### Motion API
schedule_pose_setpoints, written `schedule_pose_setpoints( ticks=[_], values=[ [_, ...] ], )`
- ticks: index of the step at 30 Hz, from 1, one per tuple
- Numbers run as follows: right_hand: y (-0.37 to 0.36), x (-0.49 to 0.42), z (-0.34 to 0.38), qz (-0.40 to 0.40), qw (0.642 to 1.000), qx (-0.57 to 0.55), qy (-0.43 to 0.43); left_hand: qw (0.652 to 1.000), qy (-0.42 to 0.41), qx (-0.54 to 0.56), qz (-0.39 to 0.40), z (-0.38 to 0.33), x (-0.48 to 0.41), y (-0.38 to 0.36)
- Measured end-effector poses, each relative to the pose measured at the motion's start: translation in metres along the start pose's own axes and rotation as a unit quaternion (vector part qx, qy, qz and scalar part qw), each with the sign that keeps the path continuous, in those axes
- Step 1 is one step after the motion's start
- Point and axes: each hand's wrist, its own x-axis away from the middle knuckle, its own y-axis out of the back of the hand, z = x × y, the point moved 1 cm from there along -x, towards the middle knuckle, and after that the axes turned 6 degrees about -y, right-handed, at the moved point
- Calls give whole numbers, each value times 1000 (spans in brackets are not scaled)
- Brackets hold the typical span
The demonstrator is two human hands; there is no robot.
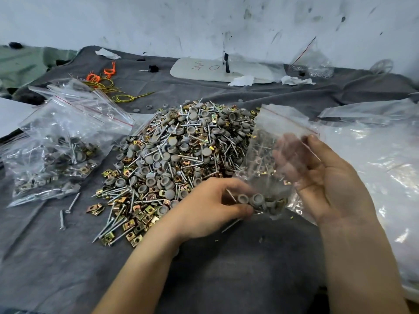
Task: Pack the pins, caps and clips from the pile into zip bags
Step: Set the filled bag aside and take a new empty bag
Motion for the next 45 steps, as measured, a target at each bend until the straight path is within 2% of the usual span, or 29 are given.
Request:
schedule_pose_setpoints(
  ticks=[4,7,9,13,17,24,29,34,39,45],
  values=[
    [-3,8,4,72,988,112,80,998,-25,57,7,-5,3,3],
    [-8,11,-1,123,968,184,116,975,-87,174,-110,-14,3,8],
    [-9,11,-4,127,958,219,136,949,-126,211,-197,-18,2,10],
    [-7,8,-5,126,955,232,138,919,-143,256,-263,-18,2,10],
    [-6,7,-5,129,952,237,141,918,-135,267,-261,-17,2,12],
    [-5,8,-5,152,943,246,166,933,-144,197,-264,-17,7,21],
    [-6,10,-4,169,938,238,185,930,-157,200,-265,-20,9,19],
    [-7,10,-6,193,920,289,180,935,-158,174,-266,-23,11,18],
    [-5,7,-7,177,903,341,191,936,-155,171,-268,-22,10,18],
    [-5,11,-5,199,894,358,182,935,-180,171,-253,-21,9,17]
  ],
)
